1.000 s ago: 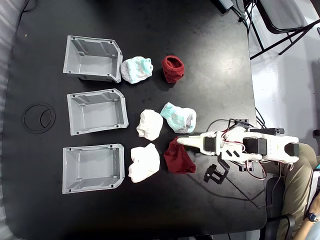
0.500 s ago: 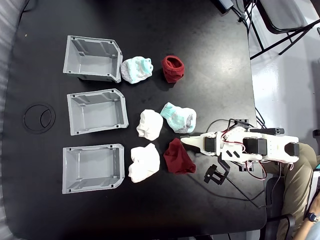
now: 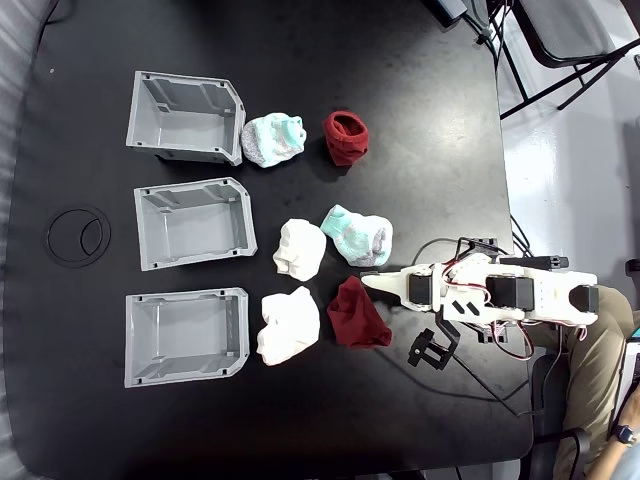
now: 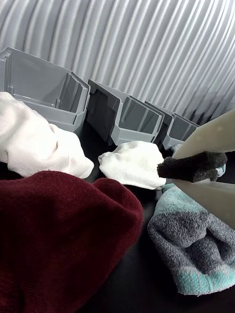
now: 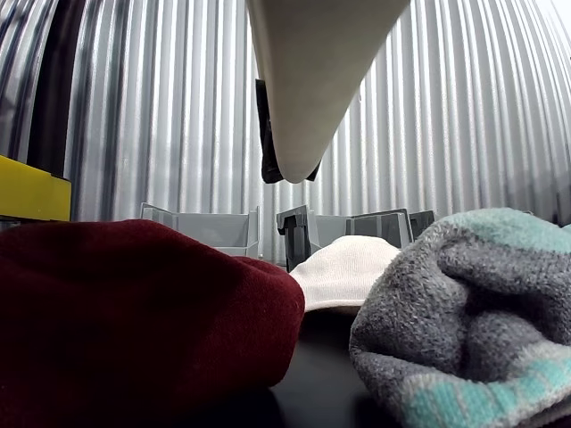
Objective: Put the sock in the container
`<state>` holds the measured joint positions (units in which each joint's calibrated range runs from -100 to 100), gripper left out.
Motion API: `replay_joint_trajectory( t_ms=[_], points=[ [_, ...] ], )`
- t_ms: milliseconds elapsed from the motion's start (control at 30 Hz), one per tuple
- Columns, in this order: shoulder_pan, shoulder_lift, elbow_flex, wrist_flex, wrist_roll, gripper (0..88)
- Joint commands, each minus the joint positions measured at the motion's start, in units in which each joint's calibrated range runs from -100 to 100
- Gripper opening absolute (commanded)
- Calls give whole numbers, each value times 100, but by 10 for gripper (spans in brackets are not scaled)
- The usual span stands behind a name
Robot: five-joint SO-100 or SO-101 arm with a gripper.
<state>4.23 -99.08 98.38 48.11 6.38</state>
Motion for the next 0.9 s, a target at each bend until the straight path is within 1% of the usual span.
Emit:
replay_joint_trajectory(
  t_ms=[0,500,667,867],
  points=[
    [-34,-42,-244,31,-51,14],
    [-49,-34,-307,40,-74,14],
    [-65,-8,-983,40,-80,13],
    [-356,0,-1768,57,-80,13]
  ],
)
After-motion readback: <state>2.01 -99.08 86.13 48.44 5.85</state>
